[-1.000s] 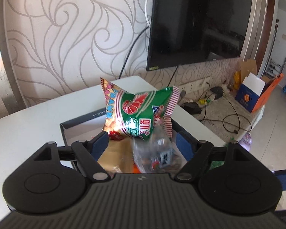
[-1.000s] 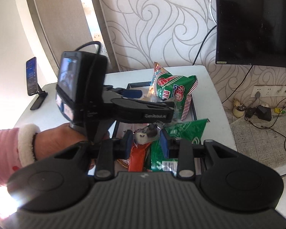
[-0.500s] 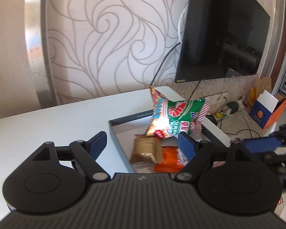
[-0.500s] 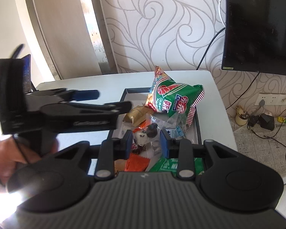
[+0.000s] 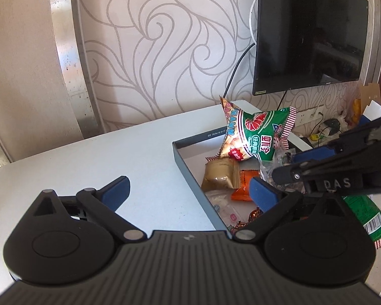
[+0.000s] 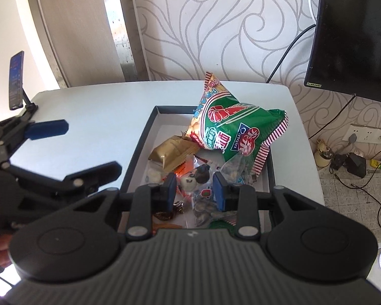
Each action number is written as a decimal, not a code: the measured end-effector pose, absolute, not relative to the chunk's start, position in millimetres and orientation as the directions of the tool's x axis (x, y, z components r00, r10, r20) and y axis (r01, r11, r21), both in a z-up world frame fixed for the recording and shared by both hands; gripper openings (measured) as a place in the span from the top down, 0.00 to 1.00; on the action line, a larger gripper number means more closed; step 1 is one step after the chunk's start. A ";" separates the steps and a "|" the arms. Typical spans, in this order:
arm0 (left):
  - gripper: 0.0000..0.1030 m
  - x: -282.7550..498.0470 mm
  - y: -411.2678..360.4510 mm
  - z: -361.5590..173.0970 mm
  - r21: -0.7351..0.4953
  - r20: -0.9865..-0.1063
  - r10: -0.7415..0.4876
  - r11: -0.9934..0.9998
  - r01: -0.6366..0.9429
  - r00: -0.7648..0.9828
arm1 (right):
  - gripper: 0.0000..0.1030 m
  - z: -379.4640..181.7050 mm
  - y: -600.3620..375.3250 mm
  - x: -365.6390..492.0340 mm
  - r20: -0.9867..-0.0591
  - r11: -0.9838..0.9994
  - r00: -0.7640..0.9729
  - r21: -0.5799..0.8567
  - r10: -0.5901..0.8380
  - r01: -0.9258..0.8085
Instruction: Organize snacks
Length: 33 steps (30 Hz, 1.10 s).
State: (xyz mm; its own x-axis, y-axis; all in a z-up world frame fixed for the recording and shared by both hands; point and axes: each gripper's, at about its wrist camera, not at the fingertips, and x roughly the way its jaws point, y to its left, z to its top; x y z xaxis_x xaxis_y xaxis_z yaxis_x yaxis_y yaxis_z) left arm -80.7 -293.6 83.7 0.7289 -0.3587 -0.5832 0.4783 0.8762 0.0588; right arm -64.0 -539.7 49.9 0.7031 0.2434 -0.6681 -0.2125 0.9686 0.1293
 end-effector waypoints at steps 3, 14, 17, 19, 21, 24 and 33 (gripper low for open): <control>0.01 -86.8 -297.7 82.9 0.087 -0.573 -0.349 0.874 0.478 0.741 | 0.67 49.9 -539.4 -61.5 -0.674 0.971 0.701 0.119 0.234 -0.209; 0.01 -101.5 -318.4 81.2 0.089 -0.583 -0.392 0.840 0.536 0.712 | 0.59 68.6 -549.1 -81.5 -0.621 0.978 0.756 0.144 0.208 -0.150; 0.01 -105.2 -320.9 80.3 0.089 -0.587 -0.407 0.827 0.555 0.700 | 0.51 70.6 -550.7 -89.2 -0.613 0.982 0.768 0.143 0.187 -0.125; 0.01 -107.2 -321.1 80.3 0.084 -0.589 -0.417 0.821 0.565 0.693 | 0.51 71.2 -552.6 -96.4 -0.609 0.983 0.773 0.150 0.177 -0.107; 0.01 -109.5 -320.8 80.3 0.082 -0.589 -0.423 0.817 0.571 0.689 | 0.51 73.1 -554.5 -104.4 -0.599 0.983 0.783 0.164 0.169 -0.086; 0.01 -112.7 -320.3 79.7 0.089 -0.588 -0.423 0.813 0.575 0.689 | 0.51 76.2 -554.4 -116.8 -0.585 0.983 0.797 0.170 0.153 -0.064; 0.01 -119.3 -310.8 84.3 0.050 -0.561 -0.458 0.813 0.580 0.690 | 0.51 76.2 -542.0 -156.8 -0.590 0.982 0.799 0.186 0.118 -0.007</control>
